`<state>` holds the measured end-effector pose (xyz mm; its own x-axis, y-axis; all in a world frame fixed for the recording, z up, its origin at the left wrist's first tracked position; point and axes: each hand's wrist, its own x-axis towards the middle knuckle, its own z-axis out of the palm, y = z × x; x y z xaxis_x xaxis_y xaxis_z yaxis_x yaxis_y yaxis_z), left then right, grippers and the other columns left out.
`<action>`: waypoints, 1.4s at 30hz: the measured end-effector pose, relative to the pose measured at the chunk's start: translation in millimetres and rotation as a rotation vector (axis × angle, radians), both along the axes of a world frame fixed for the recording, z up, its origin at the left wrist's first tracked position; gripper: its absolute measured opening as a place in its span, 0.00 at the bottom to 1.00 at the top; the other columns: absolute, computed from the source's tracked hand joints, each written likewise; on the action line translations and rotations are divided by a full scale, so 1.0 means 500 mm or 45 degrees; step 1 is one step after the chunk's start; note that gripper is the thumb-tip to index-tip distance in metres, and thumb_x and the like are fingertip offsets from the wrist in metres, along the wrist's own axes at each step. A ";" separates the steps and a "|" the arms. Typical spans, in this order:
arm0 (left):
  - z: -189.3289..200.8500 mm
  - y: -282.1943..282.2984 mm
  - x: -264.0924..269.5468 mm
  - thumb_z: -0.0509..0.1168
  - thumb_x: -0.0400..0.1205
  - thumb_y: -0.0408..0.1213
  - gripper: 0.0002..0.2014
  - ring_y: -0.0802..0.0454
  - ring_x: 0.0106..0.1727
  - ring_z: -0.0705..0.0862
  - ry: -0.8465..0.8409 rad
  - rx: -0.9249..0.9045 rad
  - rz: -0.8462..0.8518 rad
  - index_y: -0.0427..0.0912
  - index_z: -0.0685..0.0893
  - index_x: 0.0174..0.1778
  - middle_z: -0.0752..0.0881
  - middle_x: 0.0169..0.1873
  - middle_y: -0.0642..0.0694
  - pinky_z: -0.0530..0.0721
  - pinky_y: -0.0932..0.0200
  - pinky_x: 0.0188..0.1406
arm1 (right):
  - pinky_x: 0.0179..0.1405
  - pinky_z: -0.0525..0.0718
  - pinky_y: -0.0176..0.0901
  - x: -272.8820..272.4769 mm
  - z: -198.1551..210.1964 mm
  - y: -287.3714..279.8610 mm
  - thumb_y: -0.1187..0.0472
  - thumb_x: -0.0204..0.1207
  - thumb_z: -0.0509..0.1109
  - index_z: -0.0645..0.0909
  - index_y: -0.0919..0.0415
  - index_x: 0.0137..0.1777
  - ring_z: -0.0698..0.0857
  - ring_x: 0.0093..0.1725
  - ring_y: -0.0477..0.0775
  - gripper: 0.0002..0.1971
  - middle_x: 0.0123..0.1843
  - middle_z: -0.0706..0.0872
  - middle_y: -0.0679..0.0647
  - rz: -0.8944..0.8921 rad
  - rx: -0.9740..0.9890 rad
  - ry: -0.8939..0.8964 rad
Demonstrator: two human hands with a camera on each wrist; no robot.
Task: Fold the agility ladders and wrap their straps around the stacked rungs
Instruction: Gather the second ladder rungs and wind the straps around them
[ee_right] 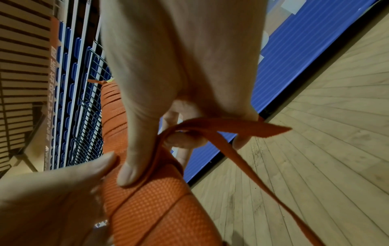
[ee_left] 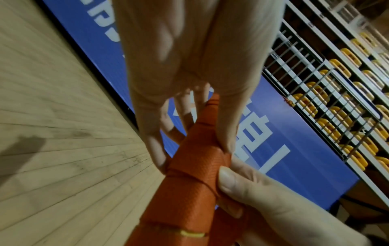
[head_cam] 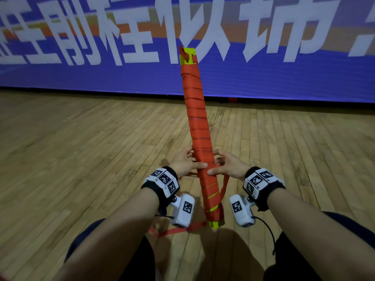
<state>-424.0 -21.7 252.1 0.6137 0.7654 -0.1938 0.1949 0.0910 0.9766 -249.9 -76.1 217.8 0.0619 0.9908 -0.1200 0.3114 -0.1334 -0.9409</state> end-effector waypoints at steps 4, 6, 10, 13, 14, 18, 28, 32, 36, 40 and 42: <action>-0.004 0.003 0.001 0.72 0.74 0.21 0.30 0.42 0.55 0.85 -0.055 0.036 0.075 0.41 0.73 0.70 0.82 0.59 0.38 0.89 0.51 0.40 | 0.49 0.80 0.43 -0.002 0.005 0.001 0.69 0.68 0.78 0.74 0.55 0.63 0.79 0.45 0.49 0.26 0.40 0.77 0.50 -0.035 0.053 0.029; -0.004 0.006 0.000 0.70 0.75 0.19 0.30 0.47 0.49 0.86 -0.100 0.019 0.072 0.41 0.72 0.72 0.83 0.55 0.42 0.89 0.54 0.36 | 0.40 0.77 0.36 0.005 0.013 -0.005 0.70 0.71 0.76 0.75 0.57 0.64 0.80 0.44 0.46 0.23 0.41 0.79 0.50 -0.023 0.059 0.085; -0.006 0.010 -0.005 0.67 0.76 0.17 0.31 0.49 0.48 0.86 -0.124 -0.005 0.077 0.46 0.67 0.69 0.85 0.51 0.43 0.88 0.51 0.40 | 0.30 0.73 0.31 0.008 0.019 -0.015 0.68 0.76 0.71 0.77 0.59 0.62 0.82 0.34 0.35 0.16 0.44 0.85 0.48 0.051 -0.002 0.066; -0.008 0.013 -0.005 0.66 0.77 0.17 0.30 0.48 0.48 0.86 -0.121 -0.025 0.078 0.47 0.66 0.68 0.86 0.50 0.43 0.87 0.49 0.40 | 0.32 0.75 0.32 0.002 0.018 -0.015 0.66 0.77 0.71 0.78 0.59 0.62 0.81 0.35 0.40 0.15 0.45 0.85 0.50 0.067 -0.020 0.026; -0.006 0.014 -0.005 0.67 0.77 0.18 0.30 0.48 0.49 0.86 -0.116 -0.035 0.079 0.47 0.66 0.69 0.85 0.52 0.43 0.87 0.49 0.40 | 0.36 0.75 0.35 0.001 0.018 -0.015 0.65 0.77 0.71 0.77 0.60 0.62 0.81 0.40 0.45 0.15 0.46 0.84 0.51 0.064 -0.016 0.017; 0.003 0.009 0.003 0.75 0.74 0.30 0.32 0.51 0.52 0.84 -0.055 0.004 0.144 0.50 0.67 0.69 0.82 0.57 0.45 0.86 0.53 0.38 | 0.37 0.76 0.36 -0.013 0.015 -0.011 0.64 0.76 0.72 0.76 0.57 0.58 0.80 0.39 0.48 0.13 0.45 0.83 0.53 0.064 0.014 -0.022; -0.004 0.012 0.011 0.79 0.71 0.33 0.28 0.52 0.45 0.86 -0.004 0.110 0.248 0.48 0.73 0.63 0.86 0.48 0.45 0.88 0.53 0.38 | 0.30 0.74 0.30 -0.009 0.018 -0.005 0.65 0.73 0.75 0.79 0.59 0.53 0.80 0.38 0.44 0.11 0.44 0.83 0.53 0.028 0.036 -0.030; -0.002 0.014 0.006 0.77 0.73 0.30 0.30 0.53 0.47 0.85 -0.066 0.081 0.227 0.51 0.70 0.65 0.85 0.49 0.48 0.87 0.54 0.39 | 0.28 0.75 0.28 -0.003 0.023 -0.009 0.72 0.75 0.71 0.79 0.60 0.48 0.81 0.32 0.37 0.07 0.39 0.83 0.52 0.029 0.052 0.118; -0.007 0.010 0.004 0.73 0.76 0.28 0.30 0.51 0.49 0.85 -0.090 0.030 0.192 0.48 0.66 0.68 0.86 0.52 0.45 0.86 0.52 0.44 | 0.33 0.77 0.32 -0.005 0.022 -0.008 0.70 0.74 0.73 0.79 0.63 0.54 0.82 0.40 0.46 0.10 0.43 0.85 0.56 0.048 0.037 0.101; -0.006 0.006 0.005 0.73 0.75 0.28 0.31 0.49 0.51 0.86 -0.083 0.007 0.139 0.48 0.66 0.70 0.87 0.53 0.44 0.87 0.48 0.49 | 0.36 0.78 0.32 -0.003 0.018 -0.010 0.67 0.74 0.74 0.80 0.59 0.53 0.83 0.39 0.45 0.10 0.43 0.86 0.56 0.071 0.030 0.046; -0.007 0.001 0.008 0.76 0.73 0.29 0.34 0.46 0.56 0.86 -0.081 0.016 0.146 0.48 0.66 0.70 0.86 0.57 0.42 0.87 0.45 0.51 | 0.38 0.79 0.32 -0.002 0.016 -0.011 0.68 0.73 0.74 0.80 0.58 0.51 0.82 0.36 0.44 0.10 0.40 0.85 0.54 0.071 0.031 0.042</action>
